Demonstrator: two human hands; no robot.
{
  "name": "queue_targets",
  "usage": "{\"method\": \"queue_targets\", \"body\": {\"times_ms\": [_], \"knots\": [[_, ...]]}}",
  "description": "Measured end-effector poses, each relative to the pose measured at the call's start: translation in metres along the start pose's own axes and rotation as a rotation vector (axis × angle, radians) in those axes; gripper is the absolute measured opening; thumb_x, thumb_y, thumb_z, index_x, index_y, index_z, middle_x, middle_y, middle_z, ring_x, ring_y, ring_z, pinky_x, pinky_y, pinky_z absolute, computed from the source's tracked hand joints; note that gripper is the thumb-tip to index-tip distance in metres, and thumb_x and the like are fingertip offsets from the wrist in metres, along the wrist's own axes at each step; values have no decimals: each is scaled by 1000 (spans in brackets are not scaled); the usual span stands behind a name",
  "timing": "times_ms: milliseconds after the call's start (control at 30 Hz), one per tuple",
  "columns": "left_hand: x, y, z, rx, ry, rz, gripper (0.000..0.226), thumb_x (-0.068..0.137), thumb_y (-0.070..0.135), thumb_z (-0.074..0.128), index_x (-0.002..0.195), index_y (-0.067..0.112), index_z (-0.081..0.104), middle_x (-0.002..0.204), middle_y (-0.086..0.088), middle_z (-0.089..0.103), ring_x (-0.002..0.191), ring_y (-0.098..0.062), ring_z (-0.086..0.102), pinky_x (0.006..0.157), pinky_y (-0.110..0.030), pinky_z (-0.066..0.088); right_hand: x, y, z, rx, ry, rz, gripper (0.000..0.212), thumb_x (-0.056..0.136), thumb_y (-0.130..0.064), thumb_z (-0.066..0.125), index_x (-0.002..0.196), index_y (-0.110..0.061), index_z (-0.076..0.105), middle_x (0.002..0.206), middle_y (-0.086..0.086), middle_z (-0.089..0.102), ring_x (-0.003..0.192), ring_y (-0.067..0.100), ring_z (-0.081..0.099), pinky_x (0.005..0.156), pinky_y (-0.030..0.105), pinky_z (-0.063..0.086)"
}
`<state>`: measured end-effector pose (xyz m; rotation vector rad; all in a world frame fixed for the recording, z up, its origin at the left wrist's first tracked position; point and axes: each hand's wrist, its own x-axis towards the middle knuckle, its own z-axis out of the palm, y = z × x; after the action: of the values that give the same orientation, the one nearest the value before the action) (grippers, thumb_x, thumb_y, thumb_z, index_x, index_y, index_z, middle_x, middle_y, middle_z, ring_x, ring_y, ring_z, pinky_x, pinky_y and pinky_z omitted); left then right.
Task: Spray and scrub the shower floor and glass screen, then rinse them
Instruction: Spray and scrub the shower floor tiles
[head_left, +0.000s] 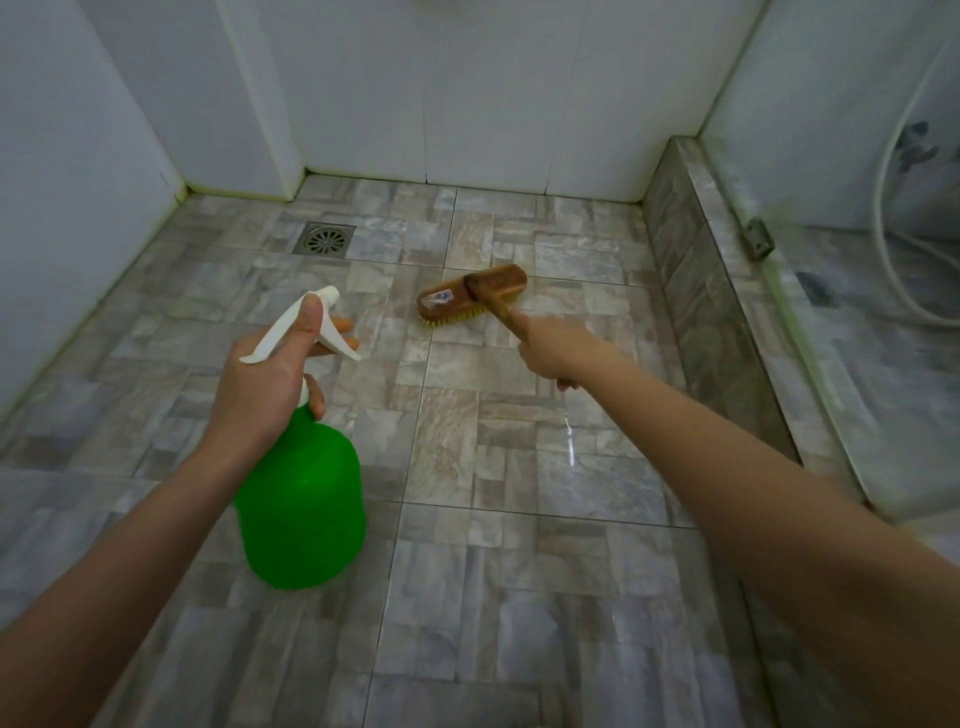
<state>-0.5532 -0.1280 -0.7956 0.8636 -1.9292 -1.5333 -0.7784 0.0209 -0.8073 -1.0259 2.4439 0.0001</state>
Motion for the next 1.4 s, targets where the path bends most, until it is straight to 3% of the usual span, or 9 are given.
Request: {"method": "queue_targets", "body": {"times_ms": [167, 300, 367, 633, 767, 867, 967, 1133, 1400], "knots": [[-3, 4, -9, 30, 11, 13, 27, 89, 68, 48, 83, 57, 72, 102, 8, 76, 92, -58, 62, 43, -28, 46, -46, -9, -10, -138, -165, 43, 60, 94, -6, 40, 148, -29, 31, 102, 9, 57, 47, 14, 59, 34, 22, 41], [-7, 5, -14, 48, 21, -13, 32, 96, 59, 44, 82, 55, 72, 105, 2, 77, 71, -55, 60, 41, -25, 46, -70, -21, 29, -175, -117, -38, 78, 94, -3, 36, 151, -42, 1, 98, 7, 56, 50, 16, 52, 47, 28, 47], [-10, 2, -14, 32, 14, -19, 28, 95, 60, 46, 85, 54, 72, 104, 5, 77, 84, -59, 60, 40, -26, 46, -62, -18, 36, -161, -54, -57, 78, 94, -2, 34, 151, -43, 0, 93, 8, 56, 53, 17, 51, 46, 27, 44], [-22, -3, -24, 13, -10, -49, 28, 84, 71, 51, 88, 53, 73, 102, 5, 77, 88, -59, 62, 40, -26, 46, -136, -21, 4, -336, -348, -126, 73, 97, -9, 35, 147, -53, 5, 133, 9, 45, 50, 13, 55, 47, 24, 52], [-26, 0, -29, 39, 27, -63, 27, 99, 51, 45, 96, 38, 68, 106, -3, 75, 40, -21, 54, 37, -23, 43, -98, -42, 22, -248, -141, -166, 71, 99, -9, 33, 146, -53, 4, 125, 11, 54, 56, 17, 59, 62, 33, 59], [-30, -1, -36, 51, 45, -80, 25, 99, 50, 44, 98, 40, 67, 101, 5, 75, 33, -14, 46, 39, -21, 44, -106, -44, 11, -217, -260, -170, 72, 99, -8, 35, 146, -54, 4, 138, 14, 44, 56, 18, 62, 49, 27, 55], [-33, -2, -47, 46, 58, -92, 24, 97, 54, 45, 105, 43, 65, 99, 7, 76, 36, -16, 48, 40, -22, 45, -128, -51, 12, -310, -388, -166, 80, 94, -5, 40, 145, -57, 5, 144, 13, 37, 57, 17, 62, 45, 26, 55], [-33, -4, -68, 75, 97, -114, 27, 90, 68, 49, 91, 54, 72, 105, 9, 76, 70, -50, 60, 53, -32, 46, -53, -93, 44, -286, -77, -232, 69, 92, -3, 40, 150, -35, 20, 91, 5, 55, 52, 15, 42, 42, 26, 31], [-27, -14, -86, 51, 163, -84, 29, 88, 70, 47, 85, 56, 72, 103, 8, 76, 93, -59, 62, 57, -35, 47, -33, -120, 27, -232, -166, -156, 54, 92, -5, 41, 143, -23, 39, 108, 8, 61, 47, 17, 59, 40, 28, 43]]}}
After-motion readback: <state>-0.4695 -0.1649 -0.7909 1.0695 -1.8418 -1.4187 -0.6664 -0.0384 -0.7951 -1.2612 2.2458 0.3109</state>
